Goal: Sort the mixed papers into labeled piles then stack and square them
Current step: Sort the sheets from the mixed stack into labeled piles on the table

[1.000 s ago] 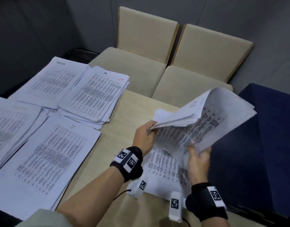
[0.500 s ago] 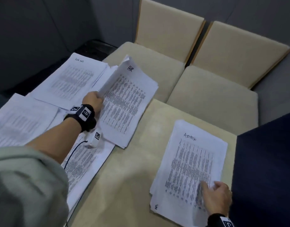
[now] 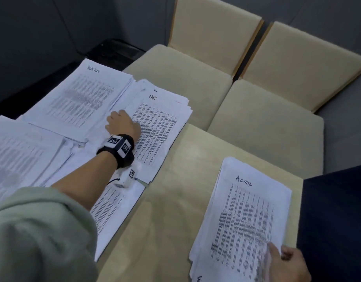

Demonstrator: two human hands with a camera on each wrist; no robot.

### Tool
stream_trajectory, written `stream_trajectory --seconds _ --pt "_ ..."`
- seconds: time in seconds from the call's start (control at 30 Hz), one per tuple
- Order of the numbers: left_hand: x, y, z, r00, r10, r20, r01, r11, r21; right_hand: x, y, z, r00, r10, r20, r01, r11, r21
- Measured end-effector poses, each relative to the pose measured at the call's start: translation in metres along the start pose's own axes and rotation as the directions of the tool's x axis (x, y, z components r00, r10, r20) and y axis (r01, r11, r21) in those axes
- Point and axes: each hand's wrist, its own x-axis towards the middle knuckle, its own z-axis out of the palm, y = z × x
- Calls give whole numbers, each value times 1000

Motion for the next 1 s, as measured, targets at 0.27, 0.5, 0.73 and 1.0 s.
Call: stream_trajectory --seconds 0.27,0.5,0.73,1.0 --pt "-167 46 48 824 475 308 -355 857 -374 -10 -48 -25 990 11 138 -17 999 40" --pt "-251 49 88 767 437 470 -396 899 -189 -35 -38 -47 998 64 -9 -62 984 166" --pt "-264 49 68 719 573 394 -657 745 114 -30 -28 -47 988 77 130 -115 940 320" --pt "-280 25 37 671 690 271 -630 723 -281 -30 -35 -25 955 92 282 -229 834 502"
